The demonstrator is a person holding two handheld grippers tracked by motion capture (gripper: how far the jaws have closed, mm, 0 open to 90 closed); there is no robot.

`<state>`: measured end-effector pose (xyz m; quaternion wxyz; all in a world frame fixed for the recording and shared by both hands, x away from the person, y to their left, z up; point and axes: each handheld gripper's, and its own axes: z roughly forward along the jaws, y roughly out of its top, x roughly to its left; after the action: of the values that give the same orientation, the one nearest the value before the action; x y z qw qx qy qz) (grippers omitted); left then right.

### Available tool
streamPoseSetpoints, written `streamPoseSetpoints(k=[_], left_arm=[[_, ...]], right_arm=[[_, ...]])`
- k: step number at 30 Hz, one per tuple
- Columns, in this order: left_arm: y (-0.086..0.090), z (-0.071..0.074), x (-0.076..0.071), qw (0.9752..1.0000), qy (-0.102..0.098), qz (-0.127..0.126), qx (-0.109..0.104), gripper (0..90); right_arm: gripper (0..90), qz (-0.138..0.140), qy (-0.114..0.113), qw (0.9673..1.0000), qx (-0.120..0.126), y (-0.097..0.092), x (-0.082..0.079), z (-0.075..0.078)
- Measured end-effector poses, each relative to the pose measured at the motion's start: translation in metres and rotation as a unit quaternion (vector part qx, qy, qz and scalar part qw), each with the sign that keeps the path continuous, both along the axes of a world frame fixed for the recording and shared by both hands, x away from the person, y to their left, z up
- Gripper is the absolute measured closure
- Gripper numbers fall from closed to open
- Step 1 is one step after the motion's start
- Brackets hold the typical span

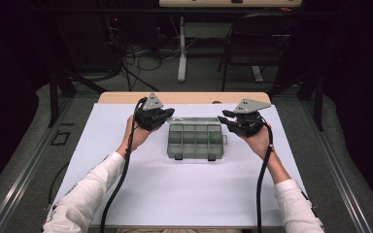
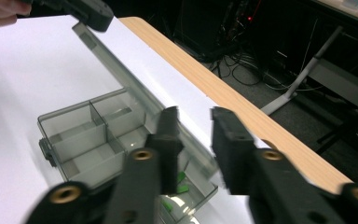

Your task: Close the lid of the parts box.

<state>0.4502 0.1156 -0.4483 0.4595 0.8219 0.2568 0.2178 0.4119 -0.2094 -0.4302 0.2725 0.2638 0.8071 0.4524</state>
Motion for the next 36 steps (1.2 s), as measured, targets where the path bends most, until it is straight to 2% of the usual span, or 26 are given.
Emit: streamPoseSetpoints(k=[5,8,17,21,36], left_arm=[[0.002,-0.003,-0.003,1.0000,0.003,-0.004,0.000,90.0],[0.002,-0.006,-0.006,1.0000,0.004,-0.007,0.001,90.0],[0.003,-0.017,-0.016,0.9998,0.014,-0.016,0.005,90.0],[0.003,-0.023,-0.020,0.9996,0.018,-0.021,0.012,90.0],[0.006,-0.045,-0.032,0.9990,0.033,-0.026,0.017,90.0]], right_arm=[[84.9,-0.010,-0.003,0.9999,-0.012,0.008,0.001,0.000],[87.0,-0.012,0.006,0.9999,-0.004,0.010,0.004,-0.004],[87.1,-0.003,0.028,0.9996,-0.009,0.016,0.003,-0.020],[87.2,0.001,0.032,0.9994,-0.012,0.018,0.000,-0.027],[87.1,0.006,0.056,0.9979,-0.030,0.023,-0.007,-0.051]])
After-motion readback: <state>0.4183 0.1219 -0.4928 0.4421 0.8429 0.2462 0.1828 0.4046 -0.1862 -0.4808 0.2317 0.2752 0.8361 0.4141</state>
